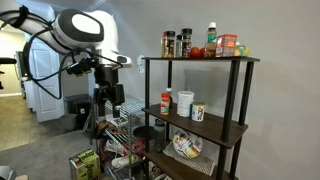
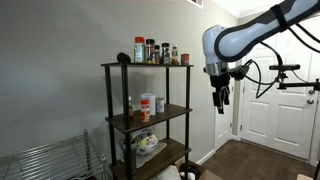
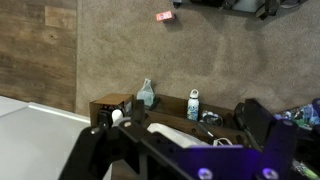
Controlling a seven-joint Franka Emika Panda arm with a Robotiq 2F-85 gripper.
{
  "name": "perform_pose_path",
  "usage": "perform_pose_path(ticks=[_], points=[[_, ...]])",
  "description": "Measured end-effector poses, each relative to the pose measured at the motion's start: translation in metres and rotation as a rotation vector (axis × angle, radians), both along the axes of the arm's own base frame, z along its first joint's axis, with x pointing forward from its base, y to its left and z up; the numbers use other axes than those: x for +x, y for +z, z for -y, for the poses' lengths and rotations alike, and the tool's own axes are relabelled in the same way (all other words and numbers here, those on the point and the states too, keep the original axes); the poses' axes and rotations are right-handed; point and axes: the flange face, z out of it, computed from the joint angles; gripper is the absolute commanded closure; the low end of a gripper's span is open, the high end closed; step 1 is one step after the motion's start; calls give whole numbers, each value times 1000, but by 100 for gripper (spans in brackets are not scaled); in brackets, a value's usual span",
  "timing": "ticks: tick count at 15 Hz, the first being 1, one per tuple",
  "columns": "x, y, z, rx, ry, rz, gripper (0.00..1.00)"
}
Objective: Move the spice jar from the top shelf to the second one
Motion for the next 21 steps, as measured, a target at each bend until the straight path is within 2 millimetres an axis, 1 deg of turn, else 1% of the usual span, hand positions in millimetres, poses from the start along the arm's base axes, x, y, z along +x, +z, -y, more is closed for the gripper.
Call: perform_pose_path(ticks=[4, 6, 9, 15, 18, 21], points=[[0, 0, 0, 1, 1, 4, 0], [5, 4, 0, 9, -4, 41, 0], [25, 22, 1, 56, -48, 163, 0], [79, 60, 2, 144, -157, 384, 0], [97, 78, 2, 171, -201, 503, 0], [110, 91, 5, 201, -243, 632, 0]])
